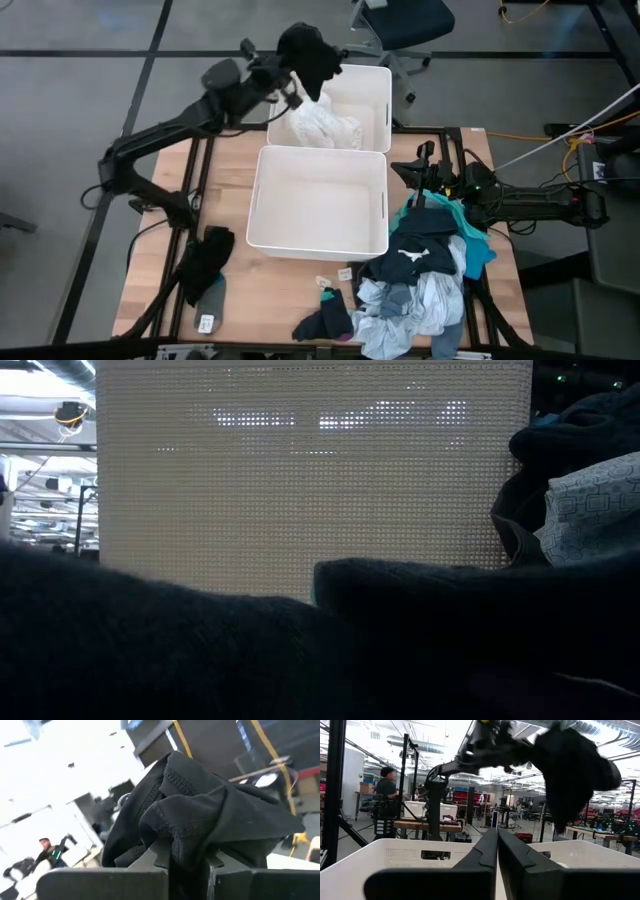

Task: Sort clothes
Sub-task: Put the right black underwear into the top white bin

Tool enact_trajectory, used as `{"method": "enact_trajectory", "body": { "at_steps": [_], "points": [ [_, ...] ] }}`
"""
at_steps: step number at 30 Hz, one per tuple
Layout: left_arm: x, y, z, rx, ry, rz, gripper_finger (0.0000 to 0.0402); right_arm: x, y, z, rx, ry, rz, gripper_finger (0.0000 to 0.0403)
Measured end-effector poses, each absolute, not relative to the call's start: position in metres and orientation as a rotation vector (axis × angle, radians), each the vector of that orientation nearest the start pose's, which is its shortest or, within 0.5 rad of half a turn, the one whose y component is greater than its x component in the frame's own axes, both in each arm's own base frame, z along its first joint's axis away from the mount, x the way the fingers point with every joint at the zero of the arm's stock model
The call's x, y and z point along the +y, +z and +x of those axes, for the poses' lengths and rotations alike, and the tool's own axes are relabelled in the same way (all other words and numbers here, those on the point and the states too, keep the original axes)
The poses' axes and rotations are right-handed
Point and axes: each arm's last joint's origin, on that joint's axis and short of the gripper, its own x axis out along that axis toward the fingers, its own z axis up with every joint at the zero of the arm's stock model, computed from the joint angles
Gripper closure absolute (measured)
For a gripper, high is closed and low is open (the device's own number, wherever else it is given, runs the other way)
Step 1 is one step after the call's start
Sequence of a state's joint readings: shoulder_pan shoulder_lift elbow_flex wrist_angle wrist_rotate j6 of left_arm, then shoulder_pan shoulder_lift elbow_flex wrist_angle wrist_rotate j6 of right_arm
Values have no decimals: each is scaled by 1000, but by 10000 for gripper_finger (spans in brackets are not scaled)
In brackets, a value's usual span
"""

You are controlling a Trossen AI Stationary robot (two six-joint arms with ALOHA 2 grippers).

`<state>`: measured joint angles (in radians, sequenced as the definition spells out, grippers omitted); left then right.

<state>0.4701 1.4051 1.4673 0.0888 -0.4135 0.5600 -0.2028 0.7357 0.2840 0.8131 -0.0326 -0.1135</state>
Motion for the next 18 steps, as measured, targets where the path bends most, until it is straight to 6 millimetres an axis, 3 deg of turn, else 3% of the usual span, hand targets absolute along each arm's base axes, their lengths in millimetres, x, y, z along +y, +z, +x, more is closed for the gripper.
{"method": "enact_trajectory", "body": {
  "at_steps": [8,18],
  "points": [
    [204,401,301,281,930,502,370,-32,262,158,-348,-192,-167,386],
    [232,347,325,452,907,436,368,-32,262,158,-344,-196,-177,386]
  ]
}}
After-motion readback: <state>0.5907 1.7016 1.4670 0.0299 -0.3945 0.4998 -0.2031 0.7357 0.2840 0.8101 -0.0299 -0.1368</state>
